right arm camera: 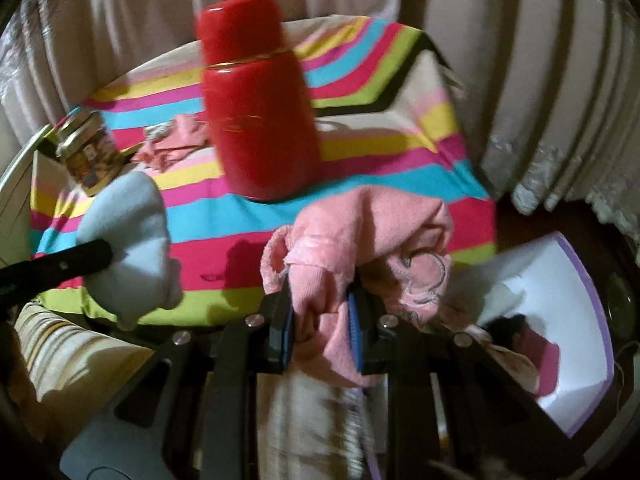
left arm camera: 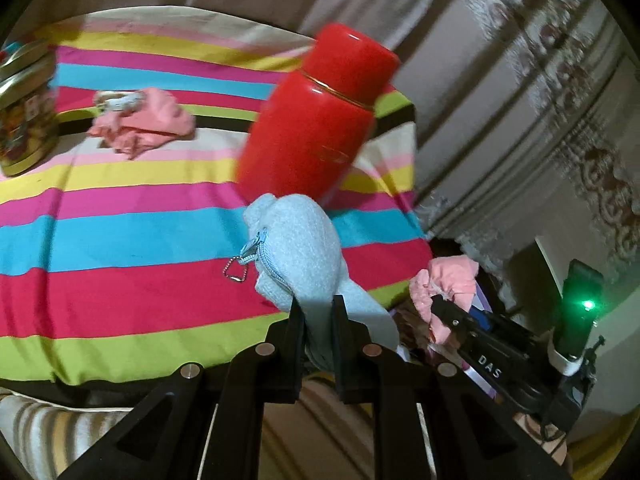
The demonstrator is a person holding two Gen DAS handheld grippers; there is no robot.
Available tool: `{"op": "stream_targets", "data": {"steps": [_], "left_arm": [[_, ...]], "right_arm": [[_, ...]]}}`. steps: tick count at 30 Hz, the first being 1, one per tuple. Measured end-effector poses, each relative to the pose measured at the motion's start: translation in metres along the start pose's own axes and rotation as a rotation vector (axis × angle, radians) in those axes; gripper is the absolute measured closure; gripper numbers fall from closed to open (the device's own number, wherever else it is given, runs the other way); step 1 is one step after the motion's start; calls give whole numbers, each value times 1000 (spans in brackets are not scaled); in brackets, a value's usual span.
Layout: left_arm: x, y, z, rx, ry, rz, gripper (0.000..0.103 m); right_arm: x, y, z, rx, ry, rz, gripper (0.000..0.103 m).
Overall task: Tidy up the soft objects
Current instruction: 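Carry the blue mitten and pink fleece garment over the white box and open both tools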
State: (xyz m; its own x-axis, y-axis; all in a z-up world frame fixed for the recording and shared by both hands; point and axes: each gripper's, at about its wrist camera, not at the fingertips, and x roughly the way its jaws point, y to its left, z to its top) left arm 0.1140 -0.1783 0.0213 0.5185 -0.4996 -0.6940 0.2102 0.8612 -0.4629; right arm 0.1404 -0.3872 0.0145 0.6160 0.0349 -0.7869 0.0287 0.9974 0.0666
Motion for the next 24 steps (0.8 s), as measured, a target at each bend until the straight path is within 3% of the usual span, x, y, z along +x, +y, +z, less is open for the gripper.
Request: {"op": "stream_targets", "data": {"steps": [19, 21, 24], "left_arm": [[43, -113, -33, 223, 135, -128, 91], [44, -122, -37, 241, 143, -168, 90], [45, -136, -41, 273, 153, -223, 75]], "right_arm": [[-33, -99, -30, 114, -3, -203, 75], [-37, -107, -30, 124, -11, -222, 75], [-40, -116, -32, 144, -15, -244, 72]]}}
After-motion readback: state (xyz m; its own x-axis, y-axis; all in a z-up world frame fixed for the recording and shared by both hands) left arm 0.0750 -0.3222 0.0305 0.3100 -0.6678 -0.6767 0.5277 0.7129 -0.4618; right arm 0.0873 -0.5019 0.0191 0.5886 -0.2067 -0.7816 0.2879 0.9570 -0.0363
